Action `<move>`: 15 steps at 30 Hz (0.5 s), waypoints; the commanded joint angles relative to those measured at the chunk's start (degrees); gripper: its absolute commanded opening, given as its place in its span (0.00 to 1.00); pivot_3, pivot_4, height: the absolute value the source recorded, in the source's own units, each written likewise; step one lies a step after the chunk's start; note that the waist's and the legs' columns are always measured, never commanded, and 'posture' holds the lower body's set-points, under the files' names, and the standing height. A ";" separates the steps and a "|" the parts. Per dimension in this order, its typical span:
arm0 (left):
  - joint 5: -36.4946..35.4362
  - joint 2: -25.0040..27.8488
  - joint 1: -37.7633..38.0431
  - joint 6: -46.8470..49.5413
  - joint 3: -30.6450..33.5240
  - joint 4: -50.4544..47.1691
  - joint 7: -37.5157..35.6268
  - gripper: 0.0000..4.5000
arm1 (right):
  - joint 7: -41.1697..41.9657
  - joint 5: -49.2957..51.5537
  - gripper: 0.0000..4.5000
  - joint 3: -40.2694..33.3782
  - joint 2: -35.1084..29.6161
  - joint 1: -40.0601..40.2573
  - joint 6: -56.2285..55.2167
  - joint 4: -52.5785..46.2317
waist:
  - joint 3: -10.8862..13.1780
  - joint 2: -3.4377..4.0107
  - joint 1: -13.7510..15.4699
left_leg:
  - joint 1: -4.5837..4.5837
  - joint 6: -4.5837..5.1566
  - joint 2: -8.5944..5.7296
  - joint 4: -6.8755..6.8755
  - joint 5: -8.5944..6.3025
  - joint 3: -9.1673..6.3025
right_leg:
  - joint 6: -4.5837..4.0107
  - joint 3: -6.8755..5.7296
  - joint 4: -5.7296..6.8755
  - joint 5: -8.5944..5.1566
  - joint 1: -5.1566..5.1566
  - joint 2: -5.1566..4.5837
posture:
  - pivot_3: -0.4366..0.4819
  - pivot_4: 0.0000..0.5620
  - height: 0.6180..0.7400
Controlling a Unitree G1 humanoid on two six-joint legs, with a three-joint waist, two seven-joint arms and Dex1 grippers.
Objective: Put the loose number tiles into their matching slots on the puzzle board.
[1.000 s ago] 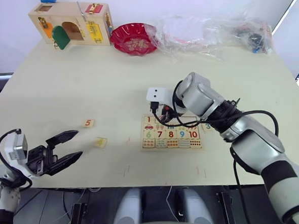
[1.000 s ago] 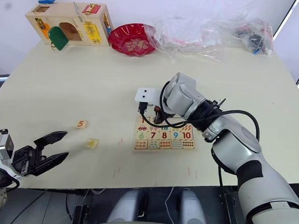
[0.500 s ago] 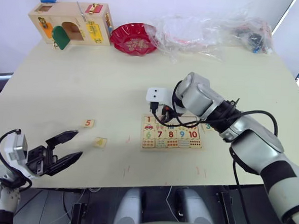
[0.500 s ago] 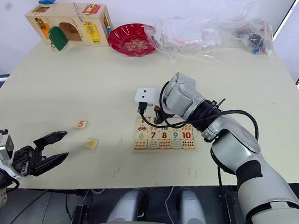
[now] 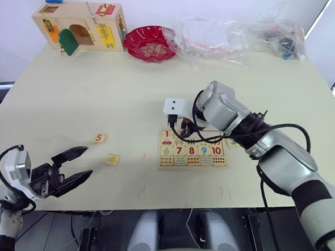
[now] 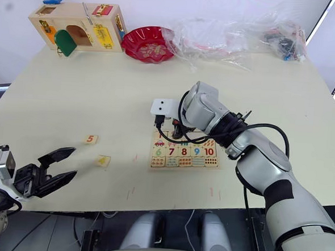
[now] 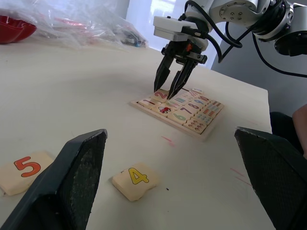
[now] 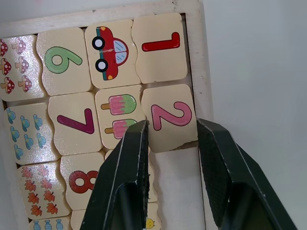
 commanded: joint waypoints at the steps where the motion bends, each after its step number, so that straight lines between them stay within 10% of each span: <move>1: -0.74 0.12 0.17 -0.55 0.85 -0.46 -1.73 1.00 | 0.47 -0.29 0.22 -0.56 -0.04 -0.46 -0.33 -0.85 | 0.00 0.00 0.00 | 0.00 0.00 0.00 0.00 0.00 0.00 | 0.00 0.00 0.00 0.00 0.00 0.00 | 0.48 0.27 1.00; 12: -0.38 -0.02 -0.30 -0.31 0.72 -0.52 -1.73 1.00 | 0.65 -0.28 0.22 -0.70 -0.57 -0.14 -0.40 -1.43 | 0.00 0.01 0.01 | 0.00 0.00 0.00 0.00 0.00 0.00 | 0.00 0.00 -0.01 0.00 0.00 0.00 | 0.48 0.27 1.00; 15: -0.35 -0.04 -0.28 -0.35 0.74 -0.52 -1.73 1.00 | 0.56 -0.29 0.51 -0.74 -0.52 -0.08 -0.40 -1.50 | 0.01 0.00 0.00 | 0.00 0.00 0.00 -0.01 0.00 0.00 | 0.00 0.00 -0.01 0.00 0.00 0.00 | 0.48 0.27 1.00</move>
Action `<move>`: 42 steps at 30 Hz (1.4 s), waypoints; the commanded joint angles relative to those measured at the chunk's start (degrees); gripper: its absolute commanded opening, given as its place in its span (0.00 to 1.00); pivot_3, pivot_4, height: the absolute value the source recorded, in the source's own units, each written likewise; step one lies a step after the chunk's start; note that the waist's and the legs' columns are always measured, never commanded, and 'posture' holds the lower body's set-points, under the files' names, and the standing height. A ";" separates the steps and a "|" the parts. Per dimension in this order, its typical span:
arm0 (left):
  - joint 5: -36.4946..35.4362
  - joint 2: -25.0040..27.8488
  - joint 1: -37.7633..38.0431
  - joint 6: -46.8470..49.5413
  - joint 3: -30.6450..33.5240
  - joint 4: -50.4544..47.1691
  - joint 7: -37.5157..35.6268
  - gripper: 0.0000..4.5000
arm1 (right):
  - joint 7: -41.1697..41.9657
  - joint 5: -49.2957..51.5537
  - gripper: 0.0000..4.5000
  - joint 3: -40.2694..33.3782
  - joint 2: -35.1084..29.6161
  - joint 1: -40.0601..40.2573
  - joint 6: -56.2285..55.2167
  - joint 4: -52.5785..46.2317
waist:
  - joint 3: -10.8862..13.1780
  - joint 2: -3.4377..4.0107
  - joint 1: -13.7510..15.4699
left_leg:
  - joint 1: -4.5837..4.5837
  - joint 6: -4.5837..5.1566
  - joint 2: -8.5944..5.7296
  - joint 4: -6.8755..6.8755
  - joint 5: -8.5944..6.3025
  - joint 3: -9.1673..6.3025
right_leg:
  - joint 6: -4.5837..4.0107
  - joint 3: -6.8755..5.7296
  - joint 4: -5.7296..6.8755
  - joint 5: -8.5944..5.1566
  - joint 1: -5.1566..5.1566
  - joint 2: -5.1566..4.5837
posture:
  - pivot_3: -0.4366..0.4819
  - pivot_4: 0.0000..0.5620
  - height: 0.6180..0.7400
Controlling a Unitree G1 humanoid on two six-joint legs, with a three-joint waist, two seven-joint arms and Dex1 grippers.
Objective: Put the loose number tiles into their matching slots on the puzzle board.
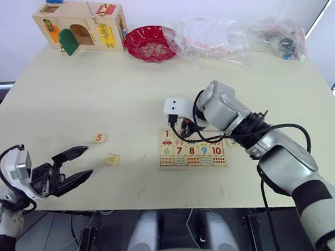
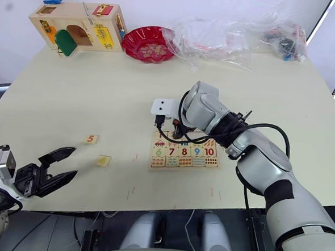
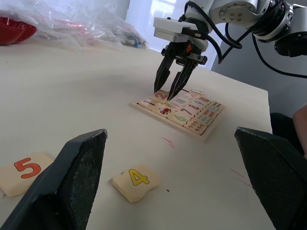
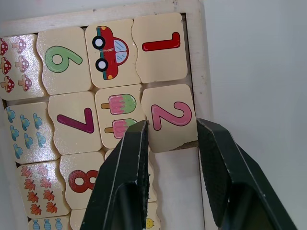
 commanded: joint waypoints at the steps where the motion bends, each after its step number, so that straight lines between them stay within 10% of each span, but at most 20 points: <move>1: -0.40 0.34 0.03 -0.36 0.75 -0.51 -1.73 1.00 | 0.26 -0.24 0.59 -0.75 -0.26 -0.10 -0.11 -1.45 | 0.00 0.00 0.00 | 0.00 0.00 0.00 0.00 0.00 0.00 | 0.00 0.00 0.00 0.00 0.00 0.00 | 0.48 0.27 1.00; 6: -0.35 0.39 0.16 -0.29 0.92 -0.62 -1.73 1.00 | 0.14 -0.16 0.98 -1.20 -0.67 0.14 -0.36 -2.08 | 0.01 0.00 -0.01 | 0.00 0.00 0.00 -0.01 0.00 0.01 | 0.00 0.00 0.00 0.00 -0.01 0.00 | 0.48 0.27 1.00; 25: -0.50 0.16 0.72 0.37 1.86 -1.68 -1.73 1.00 | -6.55 13.79 0.98 -24.38 -4.91 11.91 -8.57 -10.40 | 0.01 -0.04 -0.03 | -0.08 0.00 0.02 -0.03 0.00 0.04 | 0.00 0.04 0.00 0.00 -0.10 0.03 | 0.48 0.27 1.00; 36: -0.51 0.44 0.72 0.81 2.23 -2.09 -1.73 1.00 | -9.77 11.87 0.03 -23.42 -3.70 14.36 -16.35 -3.78 | 0.02 -0.05 -0.09 | -0.08 0.00 0.03 -0.03 0.00 0.08 | 0.01 0.09 0.00 0.00 -0.12 0.06 | 0.48 0.27 1.00; 42: -0.42 0.25 0.91 0.70 2.37 -2.13 -1.73 1.00 | -9.62 11.27 0.01 -22.80 -3.27 14.61 -16.79 -3.09 | 0.02 -0.05 0.00 | -0.08 0.00 0.03 -0.03 0.00 0.11 | 0.01 0.10 -0.01 0.00 -0.11 0.01 | 0.48 0.27 1.00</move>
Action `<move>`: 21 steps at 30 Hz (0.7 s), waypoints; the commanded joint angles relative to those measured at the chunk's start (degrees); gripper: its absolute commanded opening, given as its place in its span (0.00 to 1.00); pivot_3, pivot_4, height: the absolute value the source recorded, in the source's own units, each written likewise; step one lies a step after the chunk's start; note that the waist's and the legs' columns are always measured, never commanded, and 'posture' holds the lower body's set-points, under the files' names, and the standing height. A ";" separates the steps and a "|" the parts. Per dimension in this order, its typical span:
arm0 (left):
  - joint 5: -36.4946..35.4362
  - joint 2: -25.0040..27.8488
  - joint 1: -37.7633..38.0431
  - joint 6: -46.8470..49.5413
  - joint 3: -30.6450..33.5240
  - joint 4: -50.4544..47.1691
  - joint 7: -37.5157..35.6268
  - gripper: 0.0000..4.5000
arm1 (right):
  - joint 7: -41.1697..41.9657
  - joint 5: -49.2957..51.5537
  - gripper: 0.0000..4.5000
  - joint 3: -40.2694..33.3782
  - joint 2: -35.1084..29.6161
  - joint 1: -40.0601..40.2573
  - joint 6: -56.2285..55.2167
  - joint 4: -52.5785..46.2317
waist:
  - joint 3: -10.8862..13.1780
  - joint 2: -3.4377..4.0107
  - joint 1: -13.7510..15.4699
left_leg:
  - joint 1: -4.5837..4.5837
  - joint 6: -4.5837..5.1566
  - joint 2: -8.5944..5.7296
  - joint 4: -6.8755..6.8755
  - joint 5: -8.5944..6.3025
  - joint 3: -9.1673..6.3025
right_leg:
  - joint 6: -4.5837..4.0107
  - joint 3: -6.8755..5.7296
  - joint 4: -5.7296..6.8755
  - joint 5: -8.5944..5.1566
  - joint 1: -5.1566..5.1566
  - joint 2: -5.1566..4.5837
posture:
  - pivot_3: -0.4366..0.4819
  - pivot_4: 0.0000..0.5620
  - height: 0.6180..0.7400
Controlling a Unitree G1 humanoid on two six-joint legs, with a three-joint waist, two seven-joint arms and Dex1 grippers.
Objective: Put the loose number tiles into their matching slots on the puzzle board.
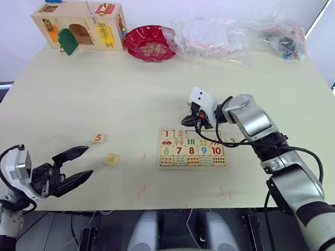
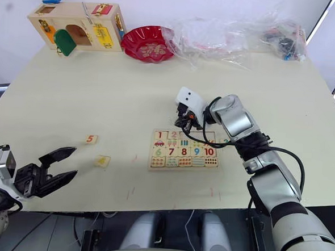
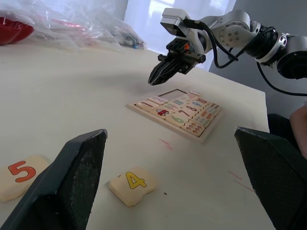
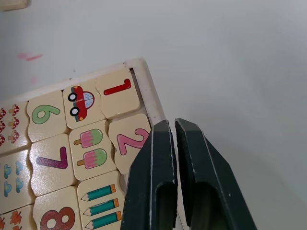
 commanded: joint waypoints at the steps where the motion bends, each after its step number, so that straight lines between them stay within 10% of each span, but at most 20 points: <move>1: -0.46 0.36 0.55 -0.34 1.81 -1.01 -1.72 1.00 | 0.28 -0.29 0.01 -0.01 0.38 -0.89 -0.84 -1.22 | 0.00 0.00 0.00 | 0.00 0.00 0.00 0.00 0.00 0.00 | 0.00 0.00 0.00 0.00 0.00 0.00 | 0.48 0.27 1.00; 21: -0.52 0.27 0.41 -1.04 1.46 -0.20 -1.72 1.00 | 0.47 -2.30 0.01 0.91 0.92 -0.26 -1.51 0.23 | 0.00 0.00 -0.02 | 0.00 0.00 0.00 0.00 0.00 -0.01 | 0.00 -0.01 0.01 0.00 0.00 0.02 | 0.48 0.27 1.00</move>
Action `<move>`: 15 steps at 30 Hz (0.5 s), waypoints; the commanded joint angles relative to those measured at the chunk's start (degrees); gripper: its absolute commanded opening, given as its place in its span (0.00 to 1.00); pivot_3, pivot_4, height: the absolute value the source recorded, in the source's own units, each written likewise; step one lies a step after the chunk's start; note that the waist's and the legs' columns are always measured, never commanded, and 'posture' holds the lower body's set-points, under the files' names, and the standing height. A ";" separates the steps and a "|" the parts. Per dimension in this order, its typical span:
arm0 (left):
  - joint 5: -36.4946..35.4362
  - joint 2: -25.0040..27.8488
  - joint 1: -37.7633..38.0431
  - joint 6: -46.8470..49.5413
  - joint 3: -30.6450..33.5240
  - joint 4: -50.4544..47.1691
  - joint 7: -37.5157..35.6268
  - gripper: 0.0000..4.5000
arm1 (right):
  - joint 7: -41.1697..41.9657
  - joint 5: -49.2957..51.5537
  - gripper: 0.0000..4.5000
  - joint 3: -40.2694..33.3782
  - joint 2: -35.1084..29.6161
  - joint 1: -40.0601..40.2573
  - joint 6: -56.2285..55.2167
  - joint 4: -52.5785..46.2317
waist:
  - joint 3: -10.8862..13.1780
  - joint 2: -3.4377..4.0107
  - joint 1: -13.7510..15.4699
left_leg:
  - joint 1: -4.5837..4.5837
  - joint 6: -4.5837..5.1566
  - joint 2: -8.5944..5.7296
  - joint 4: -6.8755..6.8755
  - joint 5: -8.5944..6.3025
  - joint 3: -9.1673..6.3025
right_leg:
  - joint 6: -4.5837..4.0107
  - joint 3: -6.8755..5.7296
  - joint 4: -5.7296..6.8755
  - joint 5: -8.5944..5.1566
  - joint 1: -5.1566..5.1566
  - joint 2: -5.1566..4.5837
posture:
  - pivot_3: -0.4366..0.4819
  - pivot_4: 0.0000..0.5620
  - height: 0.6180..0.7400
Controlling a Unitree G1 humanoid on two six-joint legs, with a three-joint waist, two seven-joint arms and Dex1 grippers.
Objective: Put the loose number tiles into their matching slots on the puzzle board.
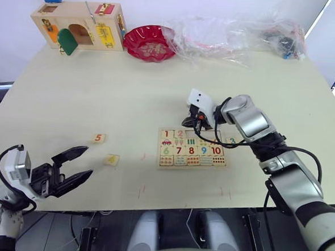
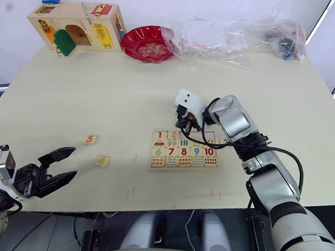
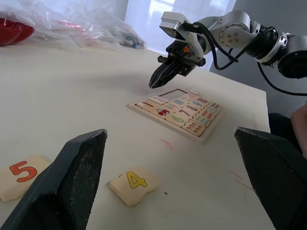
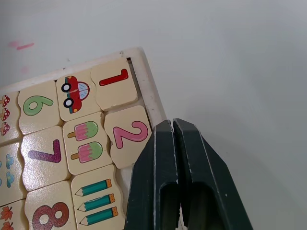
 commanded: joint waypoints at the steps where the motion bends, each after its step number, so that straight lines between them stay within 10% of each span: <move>1: -0.57 0.28 0.41 -0.56 1.45 -0.30 -1.71 1.00 | 0.31 -0.21 0.01 0.13 0.40 -0.21 -1.07 -0.25 | 0.00 0.00 0.00 | 0.00 0.00 0.00 0.00 0.00 0.00 | 0.00 0.00 0.00 0.00 0.00 0.00 | 0.48 0.27 1.00; 15: -0.41 0.05 0.50 -0.13 1.83 -1.13 -1.71 1.00 | 0.57 -0.96 0.01 1.20 0.44 -0.03 -1.67 0.60 | 0.00 0.00 0.00 | 0.00 0.00 0.00 0.00 0.00 0.00 | 0.00 0.00 0.00 0.00 0.00 0.00 | 0.48 0.27 1.00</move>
